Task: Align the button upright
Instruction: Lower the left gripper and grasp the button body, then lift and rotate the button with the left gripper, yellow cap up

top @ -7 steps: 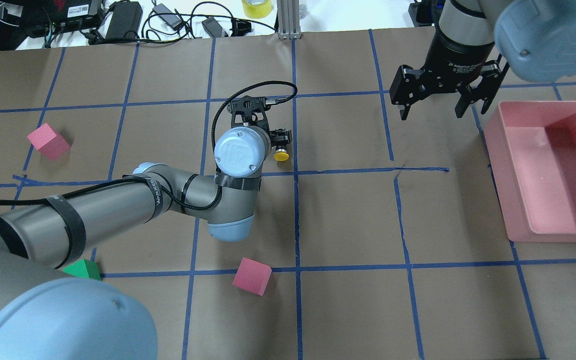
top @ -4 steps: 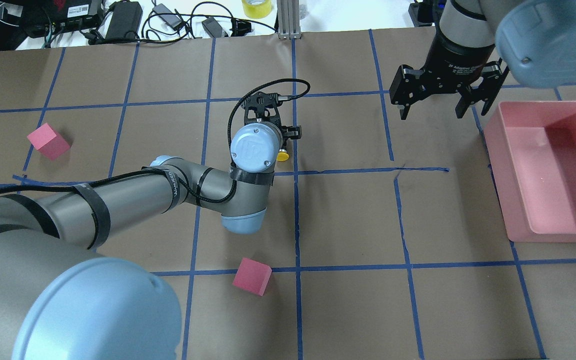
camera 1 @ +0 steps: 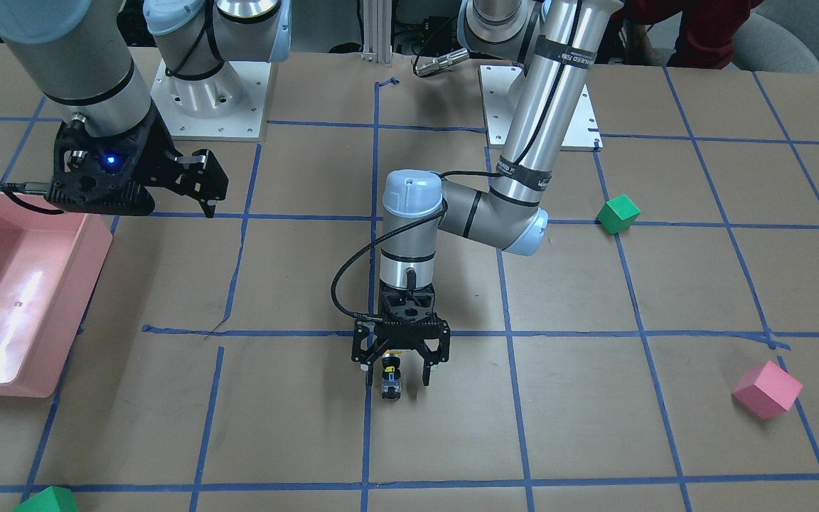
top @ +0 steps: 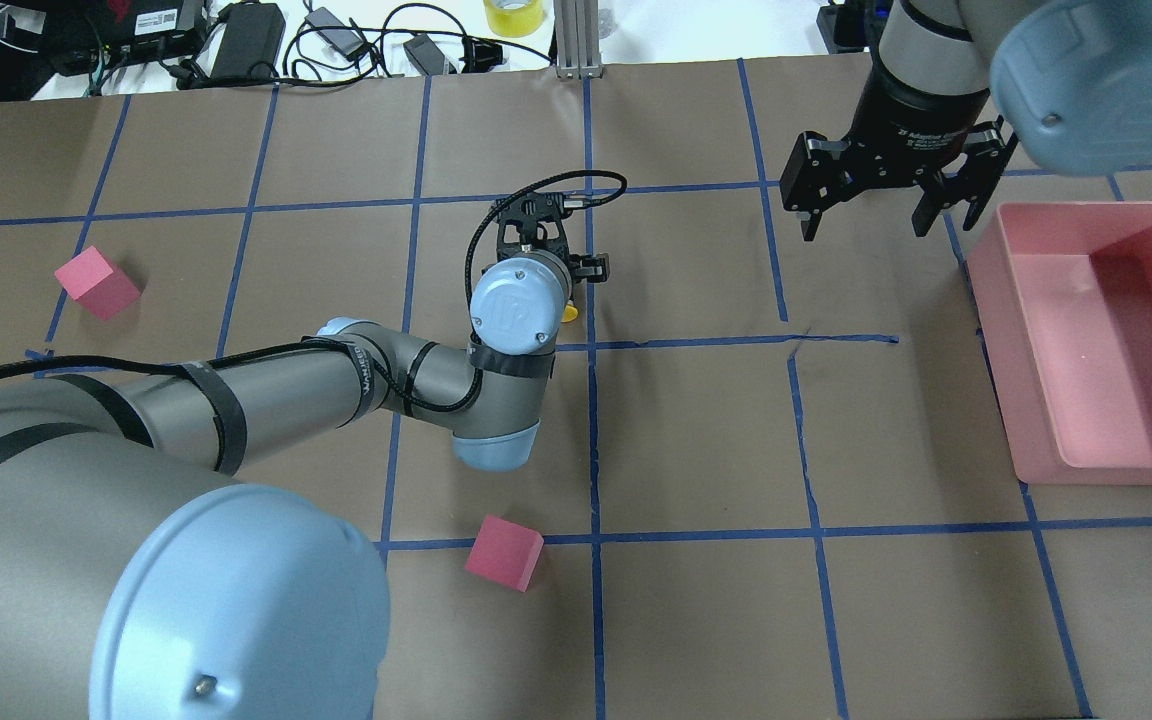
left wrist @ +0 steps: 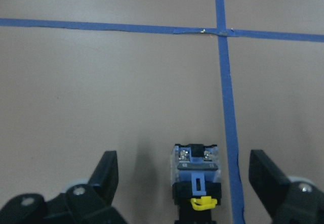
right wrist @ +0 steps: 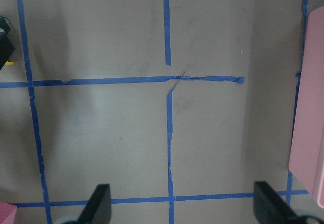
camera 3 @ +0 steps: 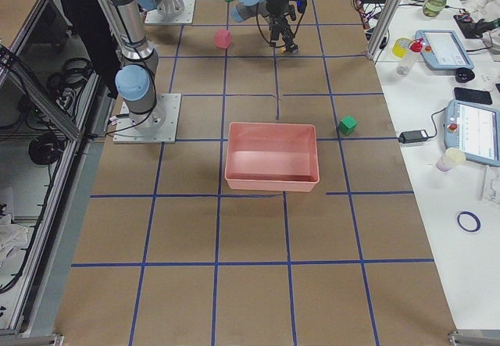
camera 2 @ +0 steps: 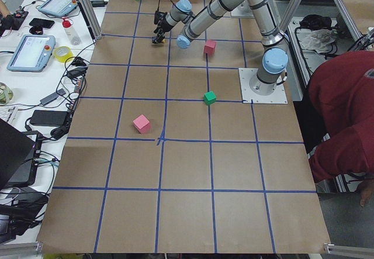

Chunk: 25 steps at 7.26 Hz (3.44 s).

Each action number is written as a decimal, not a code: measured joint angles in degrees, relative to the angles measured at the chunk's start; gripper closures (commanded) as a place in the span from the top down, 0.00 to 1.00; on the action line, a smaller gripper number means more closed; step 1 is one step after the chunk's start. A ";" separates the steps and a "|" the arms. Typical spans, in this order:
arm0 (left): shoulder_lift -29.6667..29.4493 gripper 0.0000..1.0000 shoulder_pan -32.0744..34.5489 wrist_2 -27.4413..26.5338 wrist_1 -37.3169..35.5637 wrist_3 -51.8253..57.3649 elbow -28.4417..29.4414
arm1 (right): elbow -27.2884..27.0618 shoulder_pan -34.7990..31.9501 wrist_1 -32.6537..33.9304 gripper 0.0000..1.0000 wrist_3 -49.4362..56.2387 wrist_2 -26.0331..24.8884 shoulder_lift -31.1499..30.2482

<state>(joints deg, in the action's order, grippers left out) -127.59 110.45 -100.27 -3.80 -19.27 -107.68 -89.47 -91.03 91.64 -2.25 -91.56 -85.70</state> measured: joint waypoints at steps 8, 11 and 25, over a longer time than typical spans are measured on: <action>-0.97 0.16 0.03 0.77 -3.31 2.41 -0.90 | -0.44 0.13 0.77 1.00 4.94 -0.67 0.62; 0.17 0.15 0.03 0.75 -3.09 2.84 -0.87 | -0.25 0.20 0.82 1.00 5.06 -0.74 0.46; 8.36 0.00 -11.32 37.04 72.20 -30.01 18.96 | 0.70 0.30 -1.49 1.00 4.15 -0.09 -3.61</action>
<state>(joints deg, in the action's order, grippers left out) -119.24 99.14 -63.23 68.39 -49.28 -88.73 -88.77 -90.73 90.15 1.90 -91.65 -89.31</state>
